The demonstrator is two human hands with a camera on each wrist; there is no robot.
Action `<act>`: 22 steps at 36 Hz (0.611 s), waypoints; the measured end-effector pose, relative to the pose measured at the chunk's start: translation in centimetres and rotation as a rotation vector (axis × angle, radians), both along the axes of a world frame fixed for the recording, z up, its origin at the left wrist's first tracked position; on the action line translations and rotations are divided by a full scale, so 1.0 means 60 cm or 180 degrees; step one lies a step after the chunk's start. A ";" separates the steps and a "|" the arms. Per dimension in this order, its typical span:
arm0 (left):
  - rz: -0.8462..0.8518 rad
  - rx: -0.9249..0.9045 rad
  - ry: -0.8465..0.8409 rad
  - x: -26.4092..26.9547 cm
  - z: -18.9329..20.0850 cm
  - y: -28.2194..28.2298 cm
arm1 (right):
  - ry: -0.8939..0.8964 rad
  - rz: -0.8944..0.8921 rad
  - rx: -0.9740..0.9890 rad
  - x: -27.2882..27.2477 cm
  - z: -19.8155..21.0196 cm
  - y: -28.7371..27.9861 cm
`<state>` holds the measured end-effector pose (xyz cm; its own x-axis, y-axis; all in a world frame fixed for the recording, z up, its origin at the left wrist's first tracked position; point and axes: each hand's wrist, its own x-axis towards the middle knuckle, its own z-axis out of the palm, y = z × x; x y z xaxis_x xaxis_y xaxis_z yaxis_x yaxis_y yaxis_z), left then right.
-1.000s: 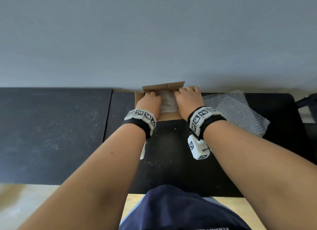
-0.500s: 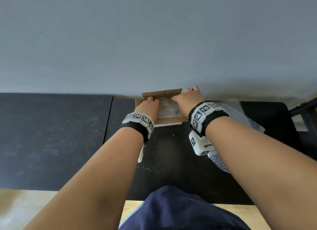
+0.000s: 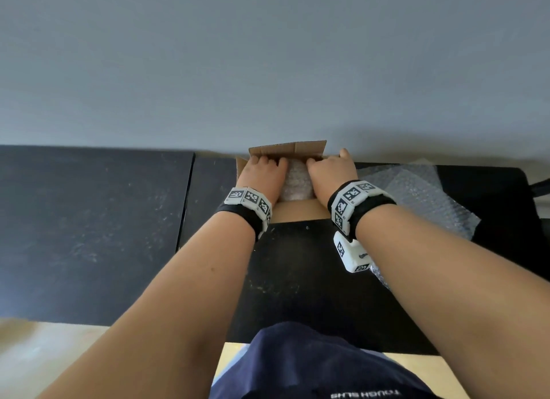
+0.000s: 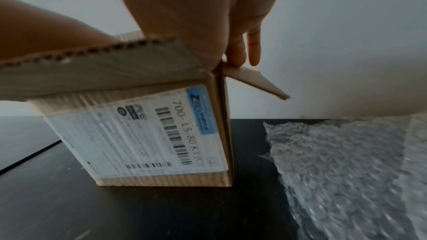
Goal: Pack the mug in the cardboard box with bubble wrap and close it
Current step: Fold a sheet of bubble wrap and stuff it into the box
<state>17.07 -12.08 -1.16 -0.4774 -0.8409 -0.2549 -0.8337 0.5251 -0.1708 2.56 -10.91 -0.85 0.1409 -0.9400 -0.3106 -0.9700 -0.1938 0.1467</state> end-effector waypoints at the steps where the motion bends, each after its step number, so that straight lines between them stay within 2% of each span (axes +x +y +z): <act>1: -0.0026 0.0010 -0.0012 -0.001 -0.001 -0.002 | -0.0003 0.0002 -0.0015 0.000 -0.003 -0.001; 10: -0.0004 0.0233 0.0130 -0.003 0.000 -0.009 | -0.0038 -0.0031 -0.0035 -0.002 -0.009 -0.004; 22: -0.0146 -0.0118 -0.0024 0.005 0.021 0.014 | -0.0133 -0.0150 0.0274 0.006 0.023 0.008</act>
<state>17.40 -11.27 0.10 -0.5138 -0.8271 -0.2278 -0.8076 0.5559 -0.1969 2.90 -10.45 0.55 0.1115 -0.9161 -0.3852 -0.9833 -0.1578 0.0907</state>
